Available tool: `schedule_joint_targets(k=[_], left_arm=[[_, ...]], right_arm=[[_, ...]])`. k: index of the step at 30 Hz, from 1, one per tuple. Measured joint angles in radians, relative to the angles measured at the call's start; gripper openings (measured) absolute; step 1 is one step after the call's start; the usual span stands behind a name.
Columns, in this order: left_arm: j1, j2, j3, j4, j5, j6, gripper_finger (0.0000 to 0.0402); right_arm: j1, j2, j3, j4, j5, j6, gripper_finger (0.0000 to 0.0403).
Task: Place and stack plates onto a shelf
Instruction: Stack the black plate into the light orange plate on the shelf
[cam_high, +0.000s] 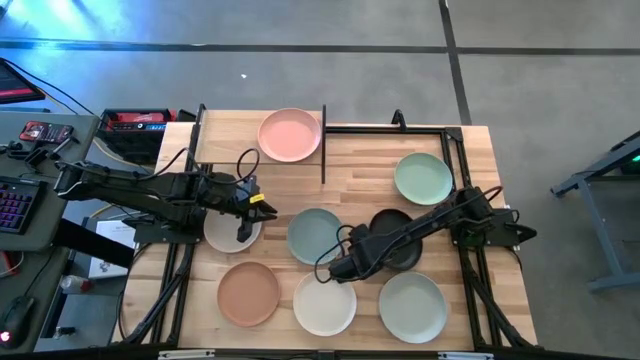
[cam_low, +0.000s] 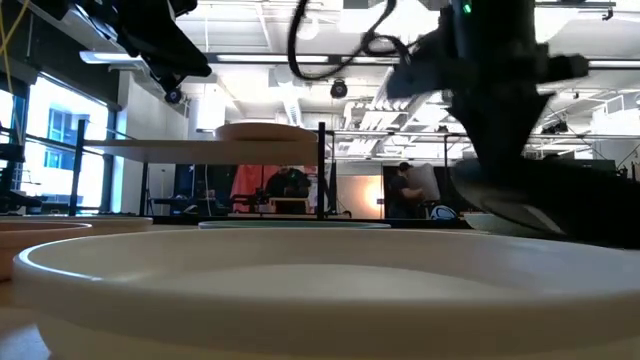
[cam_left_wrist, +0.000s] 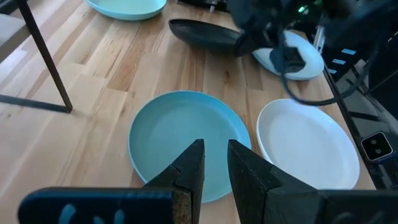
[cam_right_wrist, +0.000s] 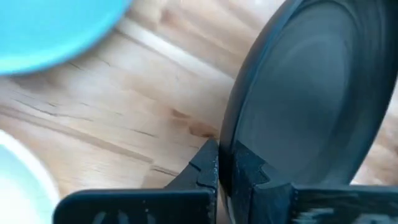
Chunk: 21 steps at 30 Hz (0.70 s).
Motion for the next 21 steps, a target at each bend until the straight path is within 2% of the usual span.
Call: schedule_joint_targets(k=[6, 11, 21], left_arm=[[0.000, 0.006, 0.000, 0.000, 0.000, -0.004, 0.0060], [0.001, 0.006, 0.000, -0.002, 0.001, -0.074, 0.0060], [0.041, 0.006, 0.000, -0.061, 0.012, -0.288, 0.0061]], right_arm=[[0.000, 0.000, 0.127, -0.118, 0.091, 0.000, 0.0000], [0.000, 0.000, 0.221, -0.226, 0.152, 0.000, 0.0000], [-0.034, 0.000, 0.315, -0.227, 0.264, -0.174, 0.0000]])
